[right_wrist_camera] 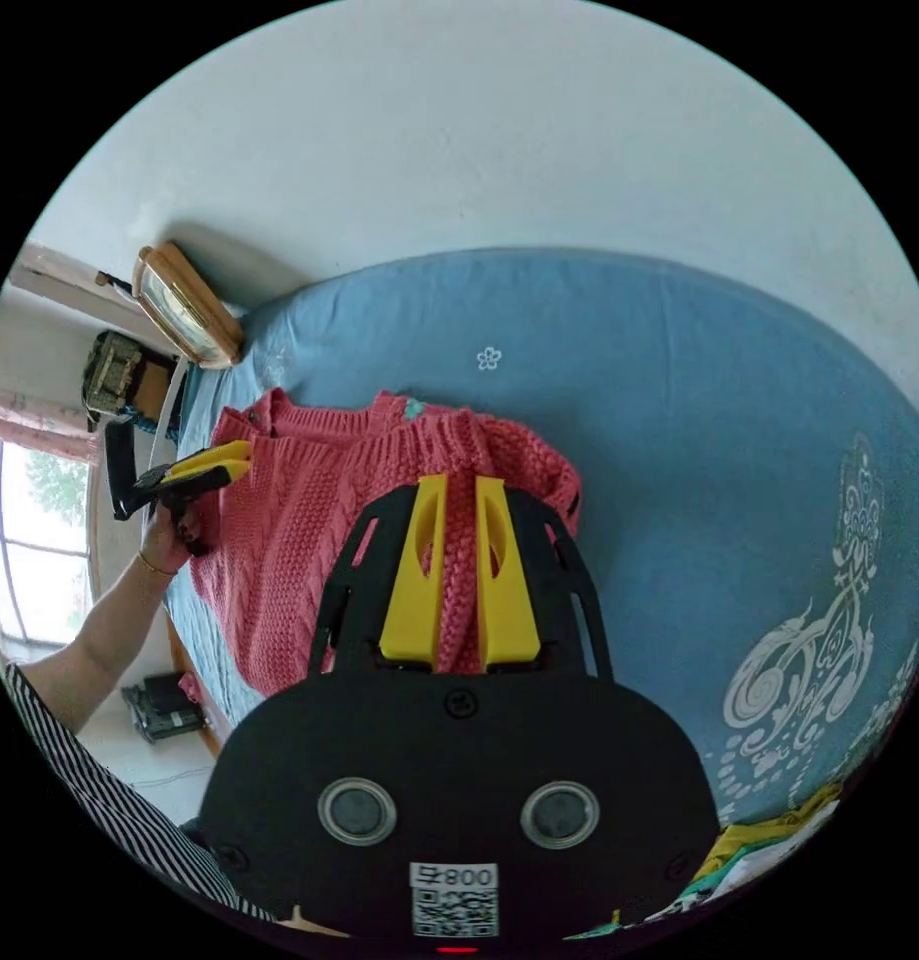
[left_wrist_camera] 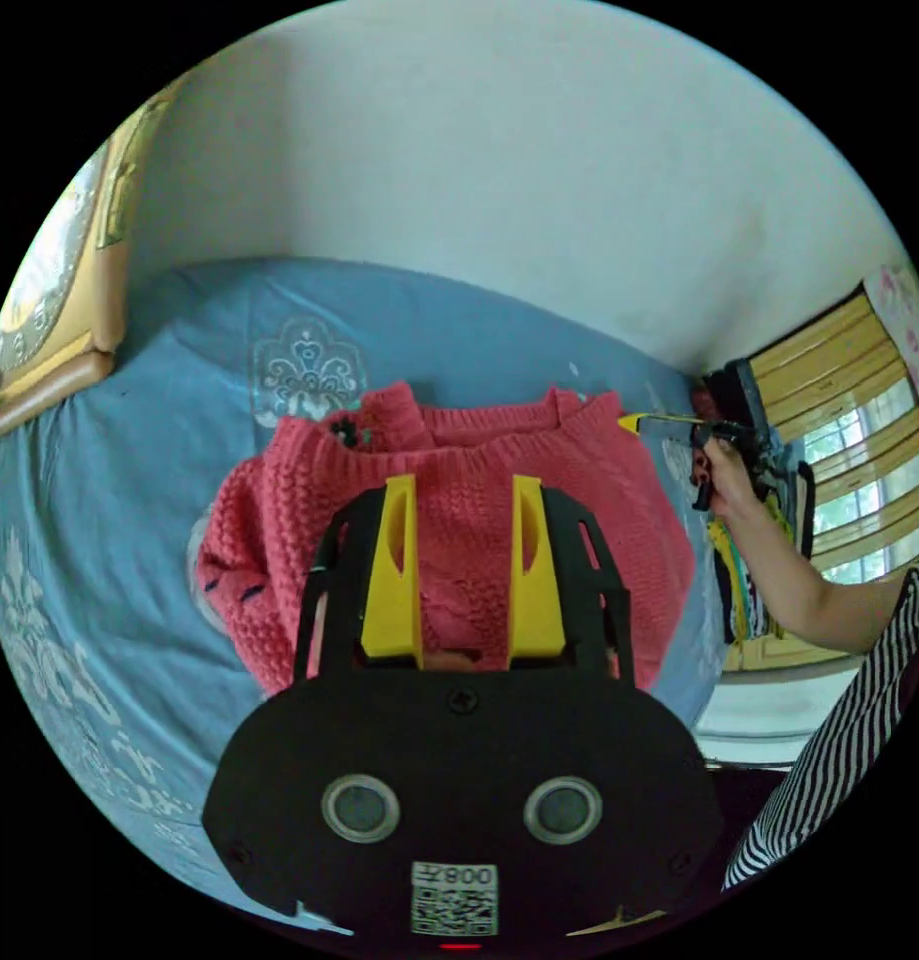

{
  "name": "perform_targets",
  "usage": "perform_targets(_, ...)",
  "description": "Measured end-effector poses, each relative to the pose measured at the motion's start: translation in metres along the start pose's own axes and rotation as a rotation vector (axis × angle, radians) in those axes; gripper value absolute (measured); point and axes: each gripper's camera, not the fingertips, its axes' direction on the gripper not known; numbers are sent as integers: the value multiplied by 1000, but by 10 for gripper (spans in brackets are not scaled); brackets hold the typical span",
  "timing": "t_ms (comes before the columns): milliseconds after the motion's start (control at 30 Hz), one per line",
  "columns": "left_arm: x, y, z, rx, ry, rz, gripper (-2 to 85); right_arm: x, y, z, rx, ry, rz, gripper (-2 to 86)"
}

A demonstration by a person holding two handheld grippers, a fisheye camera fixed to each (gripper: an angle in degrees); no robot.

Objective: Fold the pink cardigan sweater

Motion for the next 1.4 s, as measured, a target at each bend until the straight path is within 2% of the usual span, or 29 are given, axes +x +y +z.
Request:
perform_targets(100, 12, -13, 27, -74, -141, 29, 91, -11, 1, -8, 34, -18, -29, 28)
perform_targets(267, 24, -24, 39, -67, -201, 62, 74, -13, 3, -38, 140, -8, -35, 18)
perform_targets(433, 19, -29, 59, -53, -217, 28, 68, -3, -4, -16, 62, 4, 29, 19)
perform_targets(633, 16, 2, 31, 110, -123, 1, 75, -18, 17, -29, 190, -9, 83, 18)
perform_targets(733, 11, 24, 20, 148, -189, -15, 64, -56, 28, -28, 244, -101, -51, 11)
perform_targets(833, -13, 35, 45, 25, -313, -103, 37, -95, 15, 19, 81, 116, -161, 5)
perform_targets(867, -18, 37, 49, 19, -302, -107, 33, -100, 8, 44, -9, 183, -182, 4)
perform_targets(900, -24, 40, 46, 59, -270, -130, 28, -103, 6, 45, 43, 151, -179, 4)
perform_targets(967, -29, 42, 45, 38, -251, -154, 19, -107, -3, 44, -15, 129, -156, 3)
perform_targets(1067, -12, 62, 27, 106, -230, -100, 10, -125, 11, 25, 76, 91, -183, 2)
perform_targets(1133, 6, 90, 19, 160, -52, -36, 6, -139, 26, 20, 111, 28, -217, 1)
perform_targets(1200, 15, 112, 30, 134, -1, -20, 5, -158, 39, 47, 25, 17, -262, 1)
perform_targets(1267, 14, 126, 58, 6, -48, -14, 4, -162, 41, 81, -83, 53, -261, 1)
perform_targets(1400, -11, 146, 52, 46, 75, -107, 3, -166, 41, 65, -5, -65, -197, 1)
